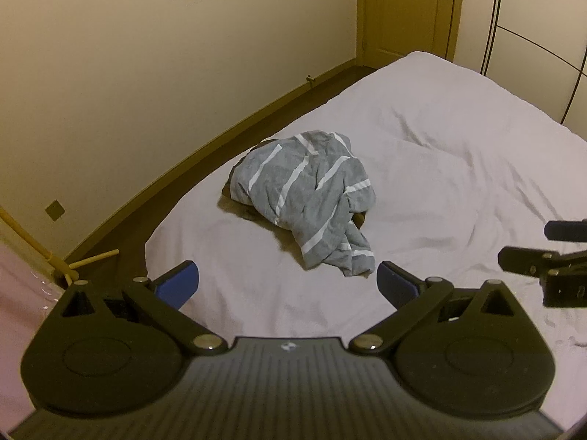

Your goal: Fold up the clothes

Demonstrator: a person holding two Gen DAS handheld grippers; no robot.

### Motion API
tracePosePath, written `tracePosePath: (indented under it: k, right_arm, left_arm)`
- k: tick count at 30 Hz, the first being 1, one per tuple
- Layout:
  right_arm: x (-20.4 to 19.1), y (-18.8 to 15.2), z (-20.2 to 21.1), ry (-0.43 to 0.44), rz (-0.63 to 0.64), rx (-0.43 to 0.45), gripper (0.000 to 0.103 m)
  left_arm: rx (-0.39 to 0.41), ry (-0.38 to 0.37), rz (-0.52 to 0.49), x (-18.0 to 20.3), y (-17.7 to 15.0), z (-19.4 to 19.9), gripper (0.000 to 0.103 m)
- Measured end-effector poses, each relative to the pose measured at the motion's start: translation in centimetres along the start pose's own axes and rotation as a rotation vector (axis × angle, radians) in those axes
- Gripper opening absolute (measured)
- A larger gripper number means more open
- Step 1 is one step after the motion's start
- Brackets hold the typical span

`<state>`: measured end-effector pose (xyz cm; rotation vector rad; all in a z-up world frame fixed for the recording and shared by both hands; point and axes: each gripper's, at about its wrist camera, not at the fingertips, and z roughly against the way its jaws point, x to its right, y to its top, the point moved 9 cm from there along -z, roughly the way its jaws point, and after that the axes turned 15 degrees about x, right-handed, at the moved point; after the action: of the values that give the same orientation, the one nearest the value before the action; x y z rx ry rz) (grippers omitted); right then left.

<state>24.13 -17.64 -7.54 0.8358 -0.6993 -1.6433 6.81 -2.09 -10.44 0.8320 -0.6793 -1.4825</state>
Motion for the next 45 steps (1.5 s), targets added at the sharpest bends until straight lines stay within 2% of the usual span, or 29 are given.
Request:
tracePosePath:
  k: [17,32,38,42,45]
  right_arm:
    - [0.6,0.1,0.1,-0.024,-0.011,-0.002,0.089]
    - [-1.9,-1.0,-2.6,-0.004,0.012,-0.067,0.089]
    - [-2.8,-0.9,-4.9,-0.047,-0.012,-0.088,0.089]
    - [-3.3,-0.4,-7.5,-0.104,-0.035,-0.101,0.089]
    - [-4.4,0.0,-9.9,-0.137,0.010,-0.096,0.089]
  left_arm:
    - [0.000,-0.010,0.014,-0.3,0.1,-0.6,0.102]
    - [-0.061,-0.005,0.039,-3.0,-1.7,-1.9,0.102]
    - [-0.090,-0.057,0.017,-4.6,-1.5,-5.0,0.102]
    - [-0.105,-0.119,-0.009,-5.7,-0.8,-8.7,0.102]
    - [-0.101,-0.175,-0.043,-6.8,-0.3,-11.9,0.102]
